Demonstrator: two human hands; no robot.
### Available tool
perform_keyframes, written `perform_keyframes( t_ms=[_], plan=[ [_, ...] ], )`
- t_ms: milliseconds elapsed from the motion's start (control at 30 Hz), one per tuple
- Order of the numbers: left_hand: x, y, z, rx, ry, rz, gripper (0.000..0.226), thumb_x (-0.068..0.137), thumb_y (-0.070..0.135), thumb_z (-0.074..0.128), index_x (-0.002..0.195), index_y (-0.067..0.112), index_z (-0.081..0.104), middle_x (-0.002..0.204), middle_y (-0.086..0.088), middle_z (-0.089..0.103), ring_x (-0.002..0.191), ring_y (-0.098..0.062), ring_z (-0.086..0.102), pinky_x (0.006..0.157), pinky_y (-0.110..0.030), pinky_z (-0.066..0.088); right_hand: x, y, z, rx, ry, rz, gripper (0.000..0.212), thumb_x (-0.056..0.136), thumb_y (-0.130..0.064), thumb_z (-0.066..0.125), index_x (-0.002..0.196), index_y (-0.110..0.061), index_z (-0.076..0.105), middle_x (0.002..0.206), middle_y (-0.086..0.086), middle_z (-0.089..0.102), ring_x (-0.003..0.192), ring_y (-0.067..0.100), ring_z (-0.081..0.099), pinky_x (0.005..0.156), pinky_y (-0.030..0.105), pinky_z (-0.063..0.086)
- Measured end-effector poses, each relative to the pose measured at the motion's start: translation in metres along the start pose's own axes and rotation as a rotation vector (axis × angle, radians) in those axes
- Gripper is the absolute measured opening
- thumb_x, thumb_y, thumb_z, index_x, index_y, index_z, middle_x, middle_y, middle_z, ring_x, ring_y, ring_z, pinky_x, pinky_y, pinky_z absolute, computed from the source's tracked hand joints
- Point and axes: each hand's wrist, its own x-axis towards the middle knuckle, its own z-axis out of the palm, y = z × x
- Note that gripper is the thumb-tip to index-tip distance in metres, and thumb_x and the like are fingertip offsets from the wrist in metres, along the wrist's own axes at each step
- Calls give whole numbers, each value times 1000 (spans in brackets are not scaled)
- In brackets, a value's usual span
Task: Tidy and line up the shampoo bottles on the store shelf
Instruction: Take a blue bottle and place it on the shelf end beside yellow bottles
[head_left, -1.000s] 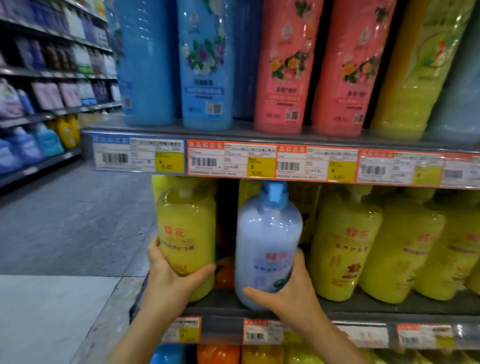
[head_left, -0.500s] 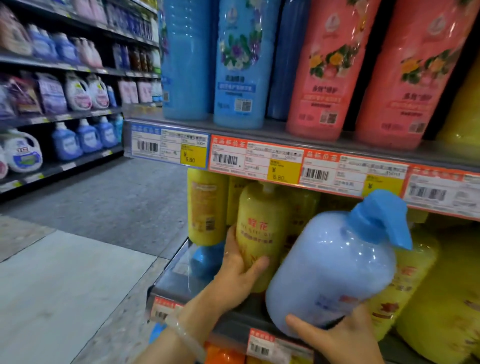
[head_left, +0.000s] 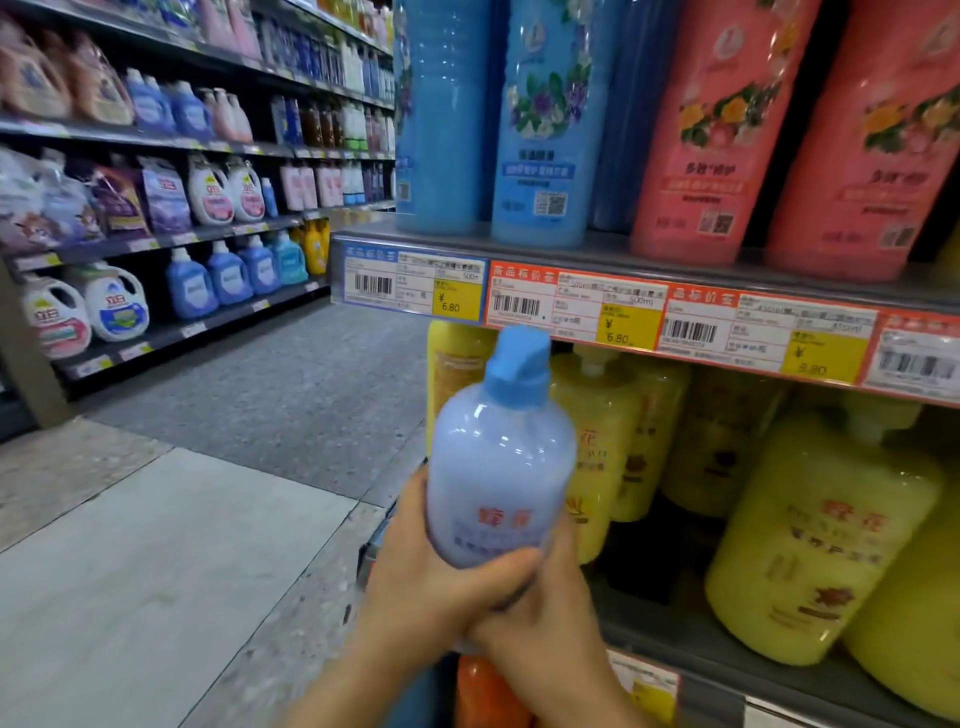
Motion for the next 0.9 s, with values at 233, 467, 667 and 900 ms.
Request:
perform_keyframes(
  t_ms=[233, 467, 667, 900],
  plan=[
    [43, -8, -35, 48, 26, 82, 86, 33, 37, 81, 110, 9, 54, 96, -2, 70, 83, -6, 69, 61, -16, 53, 15, 3, -47, -242, 157, 72, 86, 56, -35, 86, 128, -26, 40, 119, -9, 39, 116, 8, 43, 96, 20, 37],
    [27, -16, -45, 53, 192, 43, 81, 31, 43, 79, 105, 24, 53, 100, 2, 68, 86, -10, 67, 67, -25, 55, 59, 17, -61, -241, 272, 128, 112, 44, -43, 90, 134, -11, 30, 129, 13, 47, 122, 28, 47, 102, 44, 42],
    [20, -13, -27, 30, 512, 24, 82, 50, 24, 90, 117, 10, 46, 112, -5, 61, 97, -19, 62, 73, -33, 52, 72, 27, -44, -342, 387, 151, 119, 40, -46, 89, 136, -2, 32, 128, 19, 46, 124, 35, 40, 99, 40, 39],
    [44, -13, -22, -117, 504, -97, 83, 44, 42, 86, 111, 4, 56, 101, -10, 69, 85, -22, 70, 66, -35, 58, 73, 21, -31, -330, 459, 264, 109, 48, -40, 88, 131, 2, 32, 124, 21, 43, 121, 34, 35, 90, 35, 34]
  ],
)
